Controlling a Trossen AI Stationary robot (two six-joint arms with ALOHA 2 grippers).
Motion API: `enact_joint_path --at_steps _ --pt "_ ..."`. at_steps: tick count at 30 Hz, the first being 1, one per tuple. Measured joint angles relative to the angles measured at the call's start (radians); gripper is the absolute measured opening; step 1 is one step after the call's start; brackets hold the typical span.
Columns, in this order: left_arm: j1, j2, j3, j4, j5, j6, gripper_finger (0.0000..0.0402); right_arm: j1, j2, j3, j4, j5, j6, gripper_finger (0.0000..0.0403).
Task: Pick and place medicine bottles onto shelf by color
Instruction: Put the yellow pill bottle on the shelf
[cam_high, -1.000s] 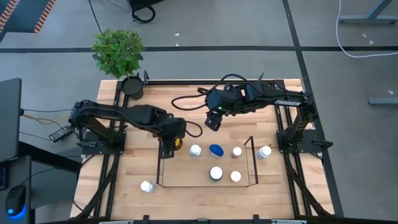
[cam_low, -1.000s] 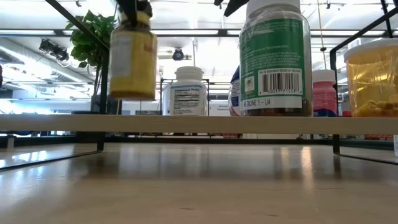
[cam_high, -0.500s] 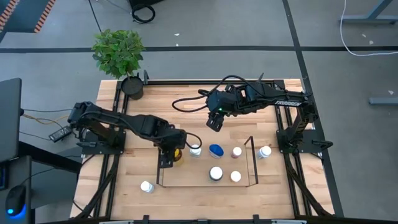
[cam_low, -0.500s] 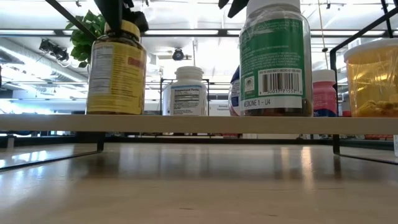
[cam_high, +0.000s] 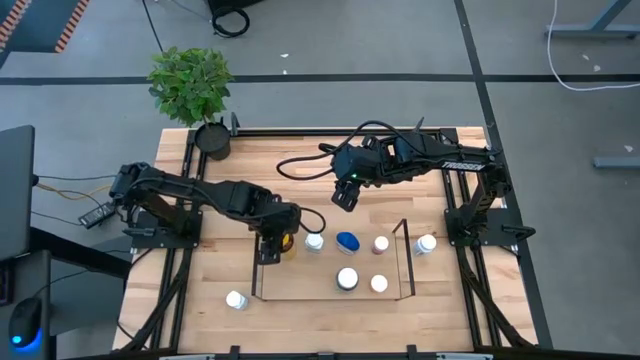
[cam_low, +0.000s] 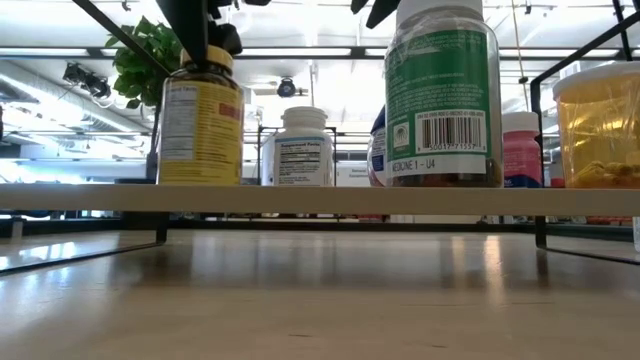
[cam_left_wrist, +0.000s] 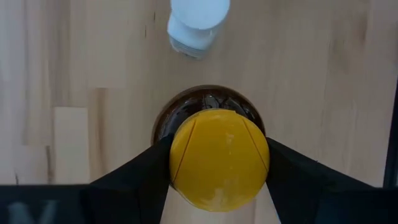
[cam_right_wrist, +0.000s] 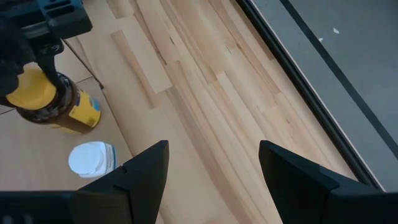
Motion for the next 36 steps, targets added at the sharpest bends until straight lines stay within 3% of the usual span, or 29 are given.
enact_joint_path --at_steps 28,36 --pt "-0.013 0.001 0.0 -0.003 -0.01 -0.04 0.0275 0.0 0.0 0.0 0.0 0.0 0.017 0.0257" --pt "-0.013 0.001 0.0 -0.002 -0.01 -0.043 0.0312 0.0 0.0 0.0 0.001 0.005 0.004 0.0257"
